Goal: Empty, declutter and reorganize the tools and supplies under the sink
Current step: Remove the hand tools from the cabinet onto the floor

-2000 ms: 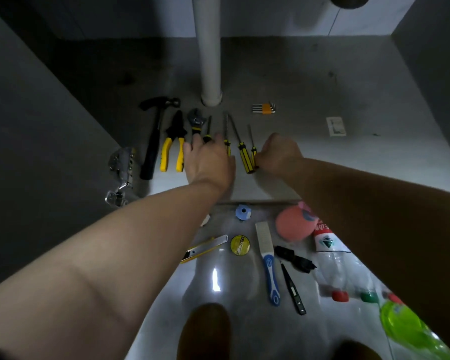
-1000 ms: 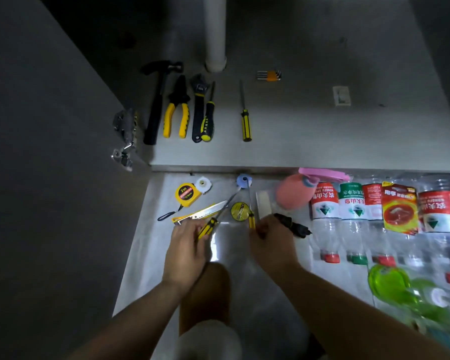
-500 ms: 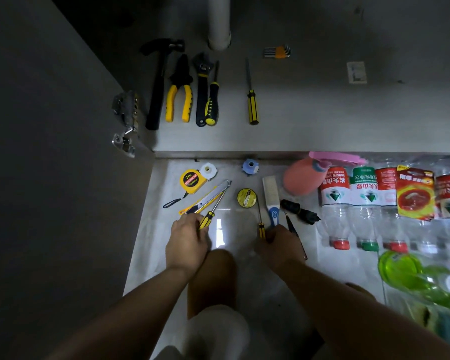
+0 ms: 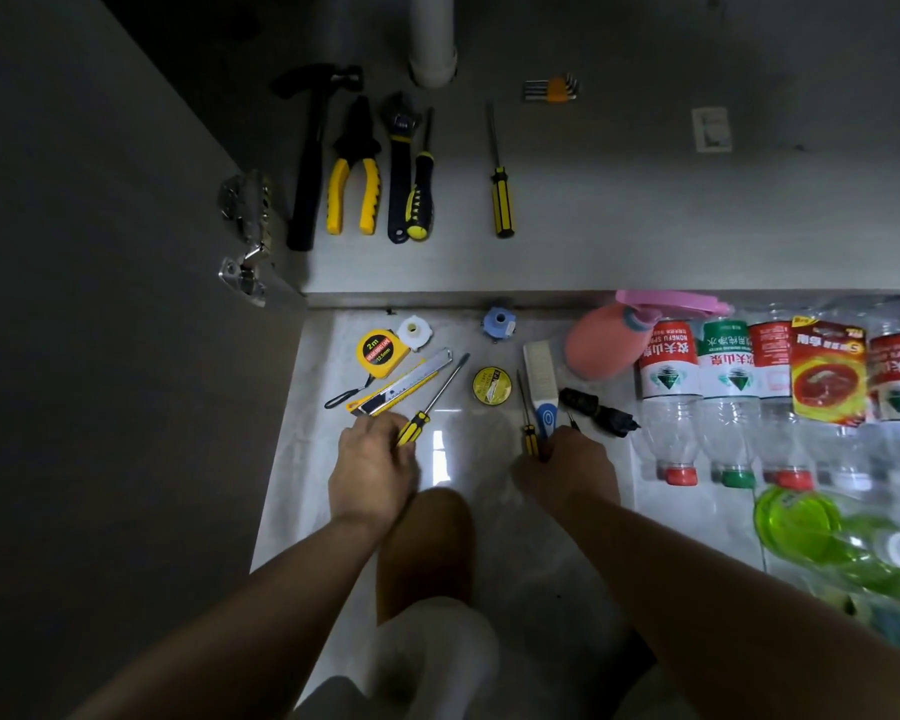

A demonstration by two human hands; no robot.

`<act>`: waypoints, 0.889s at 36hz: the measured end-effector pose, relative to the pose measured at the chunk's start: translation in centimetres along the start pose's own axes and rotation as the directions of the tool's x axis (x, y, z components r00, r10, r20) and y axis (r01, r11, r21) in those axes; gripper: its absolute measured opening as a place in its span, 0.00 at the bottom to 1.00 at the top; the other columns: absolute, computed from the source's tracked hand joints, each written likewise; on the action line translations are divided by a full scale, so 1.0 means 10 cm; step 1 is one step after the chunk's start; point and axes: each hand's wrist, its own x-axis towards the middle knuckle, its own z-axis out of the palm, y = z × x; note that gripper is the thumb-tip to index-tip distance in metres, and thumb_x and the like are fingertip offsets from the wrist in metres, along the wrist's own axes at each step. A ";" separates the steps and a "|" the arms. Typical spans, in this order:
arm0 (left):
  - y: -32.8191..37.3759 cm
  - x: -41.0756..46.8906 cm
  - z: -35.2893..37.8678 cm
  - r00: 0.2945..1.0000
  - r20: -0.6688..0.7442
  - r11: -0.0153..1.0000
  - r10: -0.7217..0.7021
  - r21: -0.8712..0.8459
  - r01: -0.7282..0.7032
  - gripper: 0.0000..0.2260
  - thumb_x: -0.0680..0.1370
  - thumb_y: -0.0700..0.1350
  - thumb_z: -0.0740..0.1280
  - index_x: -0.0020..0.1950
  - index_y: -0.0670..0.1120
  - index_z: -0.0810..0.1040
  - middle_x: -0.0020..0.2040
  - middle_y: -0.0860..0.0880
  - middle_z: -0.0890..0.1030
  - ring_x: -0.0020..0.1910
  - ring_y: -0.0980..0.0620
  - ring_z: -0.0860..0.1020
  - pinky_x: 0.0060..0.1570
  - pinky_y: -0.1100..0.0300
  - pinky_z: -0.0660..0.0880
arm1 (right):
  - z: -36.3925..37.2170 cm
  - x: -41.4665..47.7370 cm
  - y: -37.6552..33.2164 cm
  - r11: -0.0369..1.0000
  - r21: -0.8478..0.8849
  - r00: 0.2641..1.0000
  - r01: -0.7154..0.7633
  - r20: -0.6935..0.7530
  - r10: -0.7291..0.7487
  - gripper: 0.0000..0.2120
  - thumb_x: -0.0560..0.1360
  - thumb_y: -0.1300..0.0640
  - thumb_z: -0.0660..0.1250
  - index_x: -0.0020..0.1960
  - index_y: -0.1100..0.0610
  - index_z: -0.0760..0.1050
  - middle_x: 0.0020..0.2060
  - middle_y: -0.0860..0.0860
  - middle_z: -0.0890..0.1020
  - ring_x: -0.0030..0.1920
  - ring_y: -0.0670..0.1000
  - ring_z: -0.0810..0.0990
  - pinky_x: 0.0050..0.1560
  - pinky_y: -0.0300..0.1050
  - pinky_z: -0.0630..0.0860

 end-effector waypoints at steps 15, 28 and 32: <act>0.05 0.06 0.02 0.995 -0.037 0.996 0.090 -0.009 -0.091 0.11 0.76 0.47 0.71 0.58 0.52 0.81 0.54 0.52 0.79 0.56 0.49 0.74 0.56 0.54 0.74 | -0.10 0.01 -0.08 0.993 -0.053 0.993 0.110 -0.033 -0.111 0.10 0.79 0.50 0.64 0.56 0.53 0.77 0.50 0.53 0.83 0.50 0.55 0.83 0.53 0.55 0.82; 0.98 0.96 -0.66 0.847 -0.442 0.929 0.297 -0.072 -0.363 0.11 0.77 0.42 0.69 0.59 0.50 0.80 0.58 0.52 0.72 0.60 0.50 0.73 0.60 0.50 0.75 | -0.85 0.09 -1.31 0.766 0.041 0.750 0.642 -0.245 -0.615 0.11 0.76 0.60 0.66 0.57 0.53 0.76 0.56 0.53 0.71 0.44 0.49 0.77 0.49 0.45 0.78; 1.24 1.27 -0.85 0.861 -0.415 0.954 0.293 0.075 -0.289 0.19 0.78 0.47 0.69 0.69 0.50 0.77 0.63 0.45 0.74 0.64 0.43 0.72 0.63 0.45 0.72 | -1.12 0.30 -1.58 0.809 -0.026 0.777 0.587 -0.262 -0.572 0.23 0.77 0.61 0.64 0.71 0.51 0.73 0.69 0.56 0.64 0.57 0.59 0.80 0.63 0.54 0.78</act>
